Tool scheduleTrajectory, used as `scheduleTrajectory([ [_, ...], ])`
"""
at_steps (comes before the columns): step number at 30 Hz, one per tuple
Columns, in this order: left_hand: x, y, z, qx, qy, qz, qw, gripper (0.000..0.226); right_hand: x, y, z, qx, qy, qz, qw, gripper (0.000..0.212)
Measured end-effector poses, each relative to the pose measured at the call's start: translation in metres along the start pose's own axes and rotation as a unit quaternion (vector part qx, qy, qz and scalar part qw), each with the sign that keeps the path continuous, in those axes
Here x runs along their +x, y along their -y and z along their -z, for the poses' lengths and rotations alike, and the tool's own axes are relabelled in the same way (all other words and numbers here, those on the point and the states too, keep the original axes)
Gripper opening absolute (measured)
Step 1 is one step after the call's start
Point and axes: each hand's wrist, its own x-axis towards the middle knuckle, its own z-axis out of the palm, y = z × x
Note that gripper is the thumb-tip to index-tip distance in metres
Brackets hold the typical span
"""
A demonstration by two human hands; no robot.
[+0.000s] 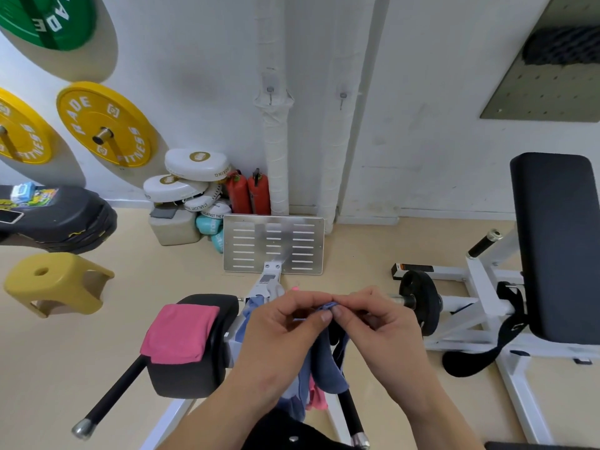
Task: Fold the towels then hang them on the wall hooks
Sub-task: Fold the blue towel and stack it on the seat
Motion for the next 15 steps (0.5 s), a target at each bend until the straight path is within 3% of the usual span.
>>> scheduleTrajectory([
  [4, 0.002, -0.004, -0.002, 0.013, -0.012, 0.003, 1.0, 0.036, -0.001, -0.003, 0.004, -0.072, -0.004, 0.033, 0.997, 0.029],
  [7, 0.004, -0.01, -0.005, 0.014, -0.012, -0.003, 1.0, 0.033, -0.001, 0.003, 0.009, -0.061, 0.009, 0.023, 0.998, 0.022],
  [11, 0.012, -0.015, -0.009, 0.045, -0.002, -0.04, 0.998, 0.03, 0.001, 0.01, 0.011, -0.025, -0.041, 0.01, 0.999, 0.022],
  [15, 0.013, -0.017, -0.017, 0.072, -0.001, -0.047, 0.996, 0.029, -0.002, 0.012, 0.013, -0.084, -0.058, 0.054, 0.993, 0.017],
])
